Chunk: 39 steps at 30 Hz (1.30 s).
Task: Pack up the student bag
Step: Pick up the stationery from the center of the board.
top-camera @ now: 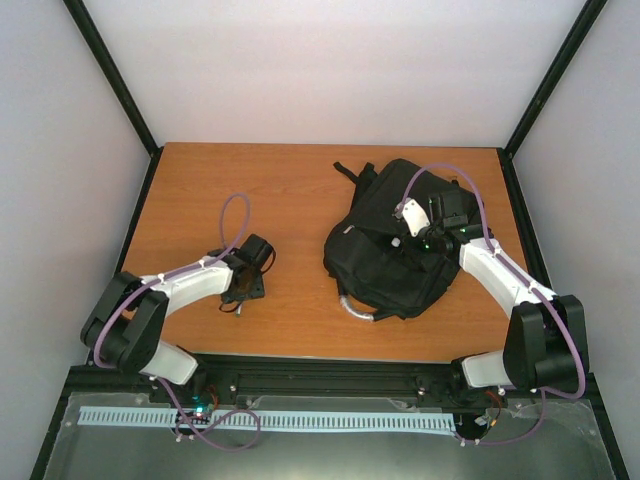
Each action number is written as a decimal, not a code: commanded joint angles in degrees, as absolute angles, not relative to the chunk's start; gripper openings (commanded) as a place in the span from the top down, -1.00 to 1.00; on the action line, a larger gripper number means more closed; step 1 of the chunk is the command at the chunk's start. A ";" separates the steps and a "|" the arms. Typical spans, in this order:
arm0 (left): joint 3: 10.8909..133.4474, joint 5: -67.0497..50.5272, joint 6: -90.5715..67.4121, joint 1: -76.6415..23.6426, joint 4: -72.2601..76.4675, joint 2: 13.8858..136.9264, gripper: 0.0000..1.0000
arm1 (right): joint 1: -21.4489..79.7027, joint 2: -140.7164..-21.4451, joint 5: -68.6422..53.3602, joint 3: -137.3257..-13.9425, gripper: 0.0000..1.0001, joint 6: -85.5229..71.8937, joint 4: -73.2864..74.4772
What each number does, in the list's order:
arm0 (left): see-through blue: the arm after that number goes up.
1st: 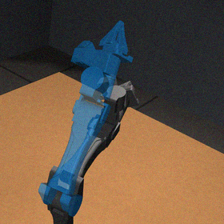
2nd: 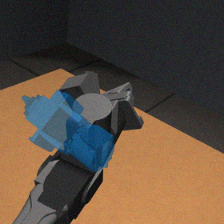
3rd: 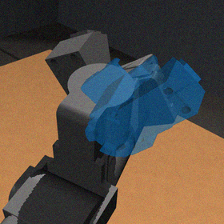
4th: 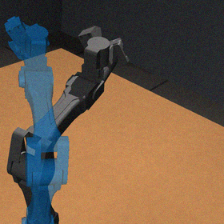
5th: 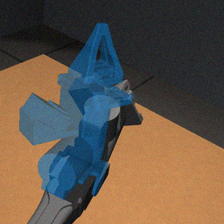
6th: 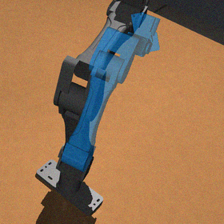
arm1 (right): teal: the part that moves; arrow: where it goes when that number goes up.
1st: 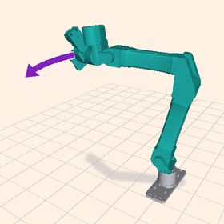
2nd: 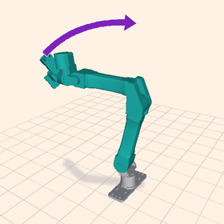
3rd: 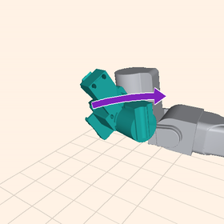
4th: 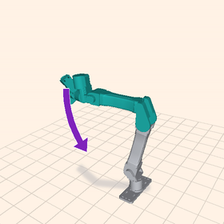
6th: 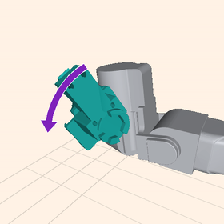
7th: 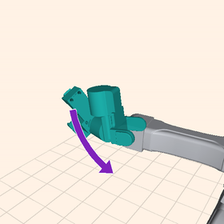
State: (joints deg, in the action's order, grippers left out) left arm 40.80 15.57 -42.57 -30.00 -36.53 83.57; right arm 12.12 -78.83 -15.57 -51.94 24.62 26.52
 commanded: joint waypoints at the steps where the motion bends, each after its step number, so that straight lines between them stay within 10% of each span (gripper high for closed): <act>1: 40.70 13.97 -41.66 -29.07 -34.92 85.67 0.01 | 12.28 -79.23 -19.32 -53.50 0.94 24.85 27.84; 16: 39.05 8.59 -40.75 -29.09 -32.50 82.33 0.98 | 12.26 -79.27 -17.94 -53.53 0.95 24.87 27.62; 39: 51.55 -5.99 -33.34 -43.70 -32.15 64.17 0.98 | 12.29 -79.17 -16.89 -53.54 0.95 24.69 27.56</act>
State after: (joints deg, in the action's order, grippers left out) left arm 47.77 -0.71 -36.73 -41.04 -33.85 65.06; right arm 12.12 -78.91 -15.68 -52.03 24.60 26.83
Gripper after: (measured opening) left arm 0.078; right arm 0.032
